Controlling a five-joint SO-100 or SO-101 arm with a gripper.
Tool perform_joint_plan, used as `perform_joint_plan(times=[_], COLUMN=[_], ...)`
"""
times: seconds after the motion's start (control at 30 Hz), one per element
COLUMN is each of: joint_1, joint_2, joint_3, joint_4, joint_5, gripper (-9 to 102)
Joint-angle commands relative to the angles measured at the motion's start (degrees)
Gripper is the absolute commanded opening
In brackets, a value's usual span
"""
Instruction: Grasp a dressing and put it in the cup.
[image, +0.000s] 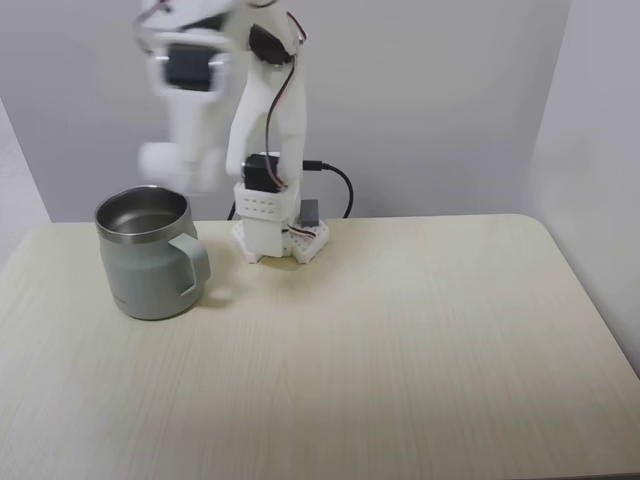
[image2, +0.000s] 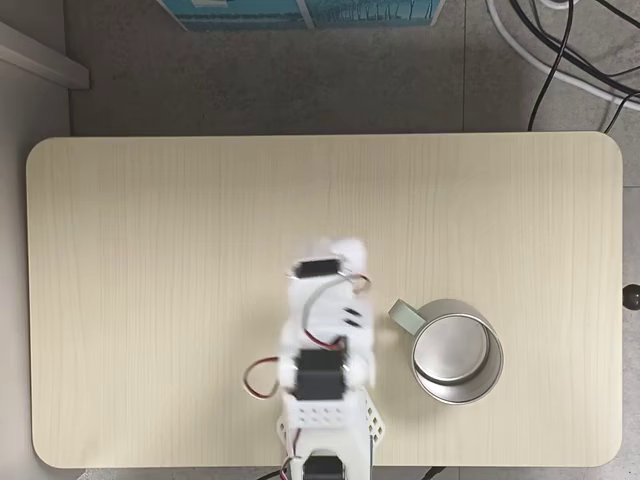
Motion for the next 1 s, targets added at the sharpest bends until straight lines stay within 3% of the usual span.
perform_joint_plan(times=[0.0, 0.2, 0.37, 0.57, 0.8, 0.97], joint_1=[11.2, 26.1, 34.0, 35.5, 35.4, 36.3], joint_2=[-4.0, -10.0, -13.2, -16.7, -17.9, -20.3], joint_3=[-5.7, -17.2, -23.6, -34.5, -37.1, -39.7], joint_4=[2.0, 0.8, -2.9, -10.9, -12.7, -16.3], joint_5=[-7.2, -22.8, -29.0, -29.6, -30.1, -30.2], gripper=[0, 0, 0, 0, 0, 21])
